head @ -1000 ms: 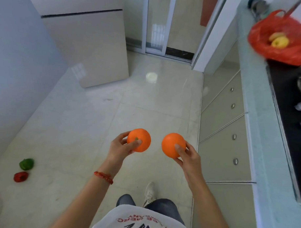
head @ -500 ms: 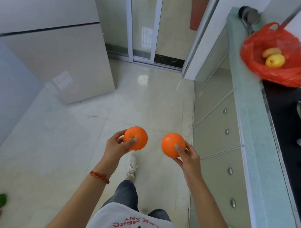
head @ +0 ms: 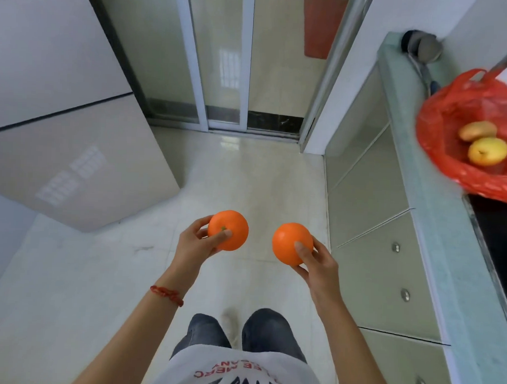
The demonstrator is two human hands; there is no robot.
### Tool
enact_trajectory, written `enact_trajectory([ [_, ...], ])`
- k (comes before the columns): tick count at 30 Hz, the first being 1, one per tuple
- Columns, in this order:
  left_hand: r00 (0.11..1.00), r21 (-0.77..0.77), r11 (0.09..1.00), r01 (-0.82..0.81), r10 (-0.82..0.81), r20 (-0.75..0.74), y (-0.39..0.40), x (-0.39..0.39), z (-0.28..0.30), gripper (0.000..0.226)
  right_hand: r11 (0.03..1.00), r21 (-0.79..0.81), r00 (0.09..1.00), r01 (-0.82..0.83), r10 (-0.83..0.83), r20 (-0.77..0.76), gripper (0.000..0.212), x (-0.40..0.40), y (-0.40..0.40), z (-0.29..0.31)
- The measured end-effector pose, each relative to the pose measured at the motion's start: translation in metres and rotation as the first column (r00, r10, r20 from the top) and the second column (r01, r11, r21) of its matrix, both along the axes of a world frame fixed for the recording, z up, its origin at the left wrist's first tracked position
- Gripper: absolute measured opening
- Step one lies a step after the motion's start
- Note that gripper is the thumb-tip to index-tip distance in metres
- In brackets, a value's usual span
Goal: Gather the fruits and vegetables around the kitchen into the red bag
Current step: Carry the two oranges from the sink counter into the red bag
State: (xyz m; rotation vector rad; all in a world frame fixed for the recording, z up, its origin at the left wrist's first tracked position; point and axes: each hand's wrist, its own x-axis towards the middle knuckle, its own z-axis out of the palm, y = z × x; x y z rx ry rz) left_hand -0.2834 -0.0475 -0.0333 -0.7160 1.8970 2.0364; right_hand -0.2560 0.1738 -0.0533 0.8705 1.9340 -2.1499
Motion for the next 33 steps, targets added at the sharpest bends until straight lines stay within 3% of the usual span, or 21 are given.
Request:
enact_trajectory([
  [13, 0.999, 0.008, 0.999, 0.033, -0.033, -0.001, 0.077, -0.208, -0.01, 0.054, 1.0, -0.003, 0.999, 0.027, -0.027, -0.029, 0.047, -0.213, 0.068, -0.004],
  [22, 0.993, -0.032, 0.993, 0.118, -0.117, 0.01, 0.14, -0.325, -0.002, 0.055, 0.996, -0.02, 0.996, 0.082, -0.083, -0.037, 0.048, -0.313, 0.127, 0.009],
  [33, 0.909, -0.073, 0.906, 0.417, -0.418, 0.007, 0.21, -0.441, -0.008, 0.055, 0.934, 0.0, 0.934, 0.357, -0.357, -0.035, 0.049, -0.369, 0.168, 0.001],
])
